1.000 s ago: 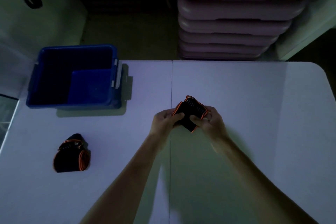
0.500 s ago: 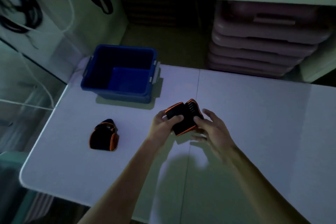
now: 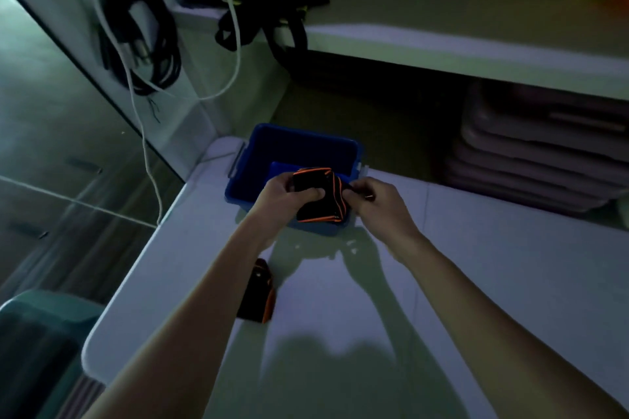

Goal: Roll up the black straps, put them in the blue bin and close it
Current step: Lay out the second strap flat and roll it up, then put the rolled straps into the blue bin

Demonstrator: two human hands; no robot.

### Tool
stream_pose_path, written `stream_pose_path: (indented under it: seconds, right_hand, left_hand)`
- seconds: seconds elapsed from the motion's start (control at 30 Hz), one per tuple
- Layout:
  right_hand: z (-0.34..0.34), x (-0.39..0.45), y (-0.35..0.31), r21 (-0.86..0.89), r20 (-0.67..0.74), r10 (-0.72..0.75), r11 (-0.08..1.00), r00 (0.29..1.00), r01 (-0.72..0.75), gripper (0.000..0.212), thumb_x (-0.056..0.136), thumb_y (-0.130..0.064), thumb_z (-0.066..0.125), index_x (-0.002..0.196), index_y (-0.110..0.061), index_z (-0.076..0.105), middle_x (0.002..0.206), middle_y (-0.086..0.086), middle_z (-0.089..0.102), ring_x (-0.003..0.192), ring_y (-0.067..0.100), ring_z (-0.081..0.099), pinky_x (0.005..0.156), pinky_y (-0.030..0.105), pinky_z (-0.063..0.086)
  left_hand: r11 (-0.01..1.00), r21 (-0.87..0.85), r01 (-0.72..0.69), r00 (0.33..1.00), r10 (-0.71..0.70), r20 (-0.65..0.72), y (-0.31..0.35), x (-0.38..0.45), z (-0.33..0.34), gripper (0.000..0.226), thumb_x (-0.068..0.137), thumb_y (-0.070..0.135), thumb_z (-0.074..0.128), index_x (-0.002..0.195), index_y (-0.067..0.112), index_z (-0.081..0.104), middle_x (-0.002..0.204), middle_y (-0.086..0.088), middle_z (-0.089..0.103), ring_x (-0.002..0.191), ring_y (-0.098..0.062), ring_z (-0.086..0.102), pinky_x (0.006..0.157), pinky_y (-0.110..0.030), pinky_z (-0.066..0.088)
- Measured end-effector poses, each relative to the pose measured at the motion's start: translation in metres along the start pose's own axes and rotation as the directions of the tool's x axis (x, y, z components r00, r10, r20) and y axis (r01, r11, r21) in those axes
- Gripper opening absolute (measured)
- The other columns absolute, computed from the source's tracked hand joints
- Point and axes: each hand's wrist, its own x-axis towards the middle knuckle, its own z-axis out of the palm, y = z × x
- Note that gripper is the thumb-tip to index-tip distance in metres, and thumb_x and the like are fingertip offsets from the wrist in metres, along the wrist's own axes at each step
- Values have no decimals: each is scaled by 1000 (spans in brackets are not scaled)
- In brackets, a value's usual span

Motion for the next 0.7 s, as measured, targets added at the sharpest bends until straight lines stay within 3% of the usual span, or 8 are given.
stream_pose_path:
  seconds: [0.07, 0.2, 0.3, 0.37, 0.57, 0.63, 0.7]
  right_hand:
    - [13, 20, -6, -164, -71, -57, 985, 996, 45, 18, 90, -23, 66, 103, -12, 72, 101, 4, 69, 89, 15, 64, 73, 22, 46]
    - [31, 54, -10, -417, -81, -143, 904, 986, 97, 18, 88, -25, 68, 99, -13, 75, 102, 8, 68, 97, 20, 58, 77, 21, 35]
    - [36, 73, -8, -690, -61, -232, 712, 971, 127, 19, 86, -33, 69, 95, -17, 76, 104, 10, 60, 105, 32, 46, 85, 35, 38]
    - [40, 80, -9, -811, 13, -188, 572, 982, 120, 20, 87, -35, 67, 95, -20, 76, 107, 10, 55, 108, 34, 41, 90, 41, 37]
    - [55, 91, 2, -964, 166, -39, 205, 985, 171, 23, 77, -25, 69, 97, -15, 72, 118, 9, 48, 119, 34, 32, 98, 53, 25]
    - [60, 93, 7, -974, 184, -19, 129, 983, 185, 25, 81, -21, 65, 104, -14, 71, 123, 9, 49, 124, 35, 29, 105, 57, 18]
    - [64, 96, 11, -978, 197, -26, 67, 980, 199, 24, 86, -20, 60, 107, -17, 72, 124, 8, 53, 126, 35, 29, 109, 59, 14]
  left_hand:
    - [1000, 4, 27, 1000, -27, -16, 6, 20, -13, 40, 80, 5, 80, 117, 1, 64, 111, -23, 73, 100, -38, 72, 91, -50, 58]
    - [994, 35, 107, 994, -108, 31, 10, 58, -28, 33, 80, 3, 80, 110, 1, 66, 109, -21, 74, 97, -36, 73, 90, -49, 59]
    - [978, 116, 174, 979, -184, 82, 5, 85, -33, 25, 80, 3, 79, 103, 3, 69, 98, -18, 75, 89, -32, 74, 85, -45, 61]
    - [957, 176, 229, 959, -253, 127, -2, 99, -34, 23, 79, 4, 80, 99, 3, 71, 94, -18, 76, 86, -31, 75, 86, -46, 61]
    - [852, 454, 261, 902, -382, 199, -25, 125, -24, 22, 75, 14, 84, 88, 9, 67, 86, -11, 75, 83, -25, 72, 76, -39, 60]
    - [807, 528, 264, 884, -421, 202, -35, 132, -20, 31, 75, 20, 83, 98, 9, 65, 93, -11, 73, 86, -23, 69, 71, -34, 55]
    - [769, 582, 263, 870, -450, 202, -43, 136, -17, 46, 73, 28, 83, 110, 12, 61, 106, -12, 71, 93, -24, 67, 78, -35, 54]
